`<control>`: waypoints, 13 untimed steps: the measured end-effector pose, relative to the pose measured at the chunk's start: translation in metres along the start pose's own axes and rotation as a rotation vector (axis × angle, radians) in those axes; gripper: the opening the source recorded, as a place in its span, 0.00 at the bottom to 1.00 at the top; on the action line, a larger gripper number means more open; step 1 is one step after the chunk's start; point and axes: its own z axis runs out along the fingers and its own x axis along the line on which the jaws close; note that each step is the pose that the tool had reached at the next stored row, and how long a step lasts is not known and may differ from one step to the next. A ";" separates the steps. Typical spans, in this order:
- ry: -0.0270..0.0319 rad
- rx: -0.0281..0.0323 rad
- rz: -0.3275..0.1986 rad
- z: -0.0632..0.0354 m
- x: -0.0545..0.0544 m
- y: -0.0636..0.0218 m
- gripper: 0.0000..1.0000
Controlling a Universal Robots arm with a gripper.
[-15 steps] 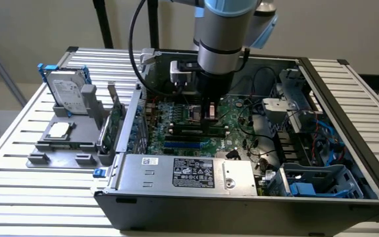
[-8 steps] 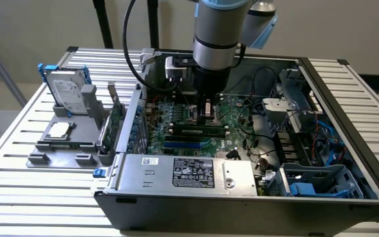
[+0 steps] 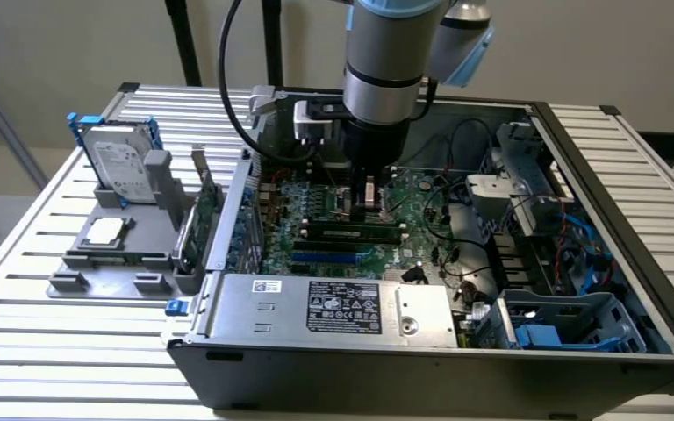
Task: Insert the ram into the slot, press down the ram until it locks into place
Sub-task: 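Press down the ram until it locks into place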
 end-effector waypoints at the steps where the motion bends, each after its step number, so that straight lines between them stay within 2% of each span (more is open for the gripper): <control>1: 0.0001 -0.0001 0.000 0.0000 0.000 0.0000 0.11; 10: 0.0001 -0.0001 0.000 0.0003 0.000 0.0000 0.11; 13: -0.0024 -0.0004 0.001 0.0037 0.000 -0.0010 0.11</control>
